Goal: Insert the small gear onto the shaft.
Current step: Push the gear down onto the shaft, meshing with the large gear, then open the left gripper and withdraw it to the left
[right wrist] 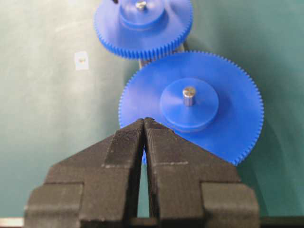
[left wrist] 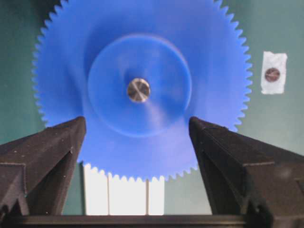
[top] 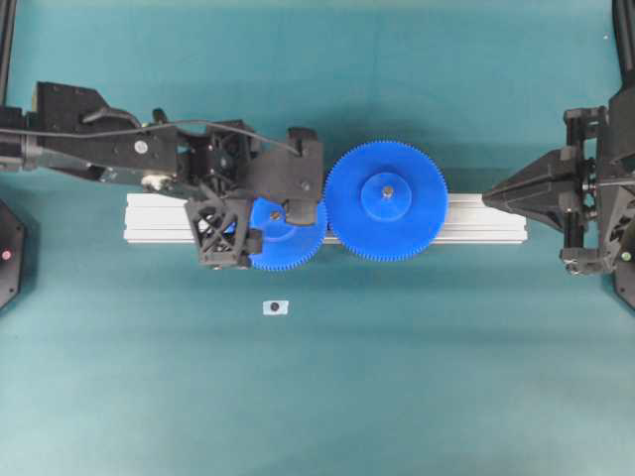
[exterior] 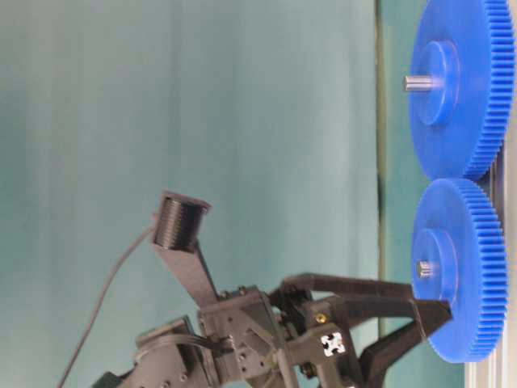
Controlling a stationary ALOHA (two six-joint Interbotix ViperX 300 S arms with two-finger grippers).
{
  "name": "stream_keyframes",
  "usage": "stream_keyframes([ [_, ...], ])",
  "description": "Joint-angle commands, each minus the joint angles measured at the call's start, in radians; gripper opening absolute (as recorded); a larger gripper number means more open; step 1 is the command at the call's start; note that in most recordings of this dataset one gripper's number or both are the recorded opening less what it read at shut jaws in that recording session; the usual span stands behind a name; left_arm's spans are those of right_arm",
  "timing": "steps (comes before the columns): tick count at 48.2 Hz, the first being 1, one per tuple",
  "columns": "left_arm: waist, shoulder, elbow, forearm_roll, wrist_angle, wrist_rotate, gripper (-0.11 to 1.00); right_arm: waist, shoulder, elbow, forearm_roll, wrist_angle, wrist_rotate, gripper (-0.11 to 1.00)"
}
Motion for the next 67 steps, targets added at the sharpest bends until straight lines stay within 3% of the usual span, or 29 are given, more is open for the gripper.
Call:
stream_keyframes([
  [1,-0.005,-0.017,-0.006,0.000,-0.009,-0.015,0.86,-0.002,0.002,-0.011,0.002,-0.008,0.008,0.10],
  [23,-0.117,0.031,-0.063,0.000,-0.029,-0.057,0.86,-0.008,0.002,-0.008,0.002,-0.008,0.008,0.10],
  [39,-0.097,-0.003,-0.097,0.002,-0.006,-0.058,0.86,-0.011,-0.005,-0.009,0.002,-0.008,0.008,0.10],
  [54,-0.031,-0.163,-0.061,0.000,0.084,-0.057,0.86,-0.011,-0.023,-0.006,0.002,-0.005,0.008,0.10],
  [67,-0.026,-0.382,0.017,0.002,0.089,-0.067,0.86,-0.011,-0.035,0.000,0.002,-0.003,0.008,0.10],
])
